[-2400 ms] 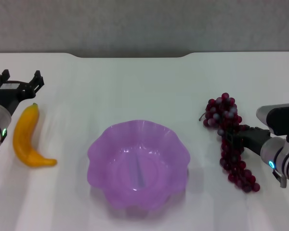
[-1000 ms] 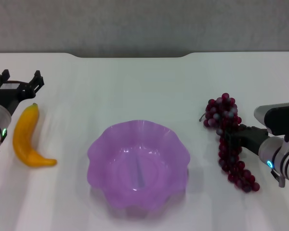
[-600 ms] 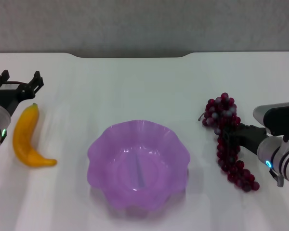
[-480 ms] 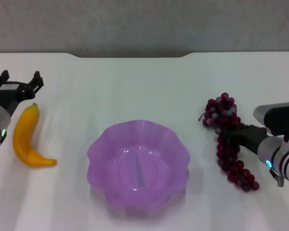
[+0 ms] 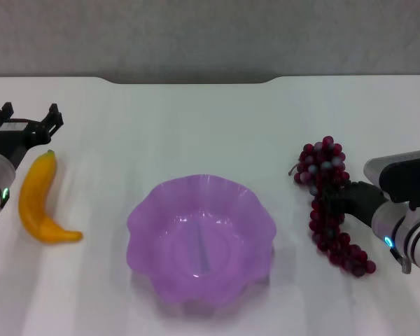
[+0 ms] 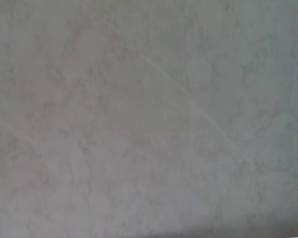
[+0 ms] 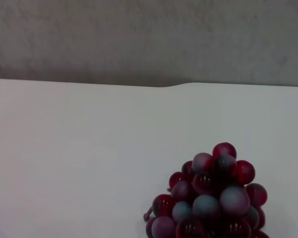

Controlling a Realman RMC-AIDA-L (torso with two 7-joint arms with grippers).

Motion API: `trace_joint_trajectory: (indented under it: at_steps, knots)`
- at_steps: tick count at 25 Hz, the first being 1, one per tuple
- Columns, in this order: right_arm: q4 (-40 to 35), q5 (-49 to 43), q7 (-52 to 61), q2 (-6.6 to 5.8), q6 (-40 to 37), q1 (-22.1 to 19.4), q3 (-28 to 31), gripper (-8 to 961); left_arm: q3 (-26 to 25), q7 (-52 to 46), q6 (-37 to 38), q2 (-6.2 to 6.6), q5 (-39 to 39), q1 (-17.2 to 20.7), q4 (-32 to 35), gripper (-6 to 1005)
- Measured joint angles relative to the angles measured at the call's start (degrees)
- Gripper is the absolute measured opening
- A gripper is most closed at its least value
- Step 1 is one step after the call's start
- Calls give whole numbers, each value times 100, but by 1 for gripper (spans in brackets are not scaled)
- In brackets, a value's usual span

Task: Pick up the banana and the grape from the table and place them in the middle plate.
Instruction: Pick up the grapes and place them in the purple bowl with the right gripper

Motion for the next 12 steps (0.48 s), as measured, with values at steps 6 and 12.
trace_joint_trajectory:
  at_steps: [6, 12]
  knots:
    - [24, 0, -3, -8, -2, 14, -16, 351, 0, 0, 0, 0, 0, -1, 0, 883]
    - [35, 11, 10, -7, 9, 21, -15, 348, 0, 0, 0, 0, 0, -4, 0, 883]
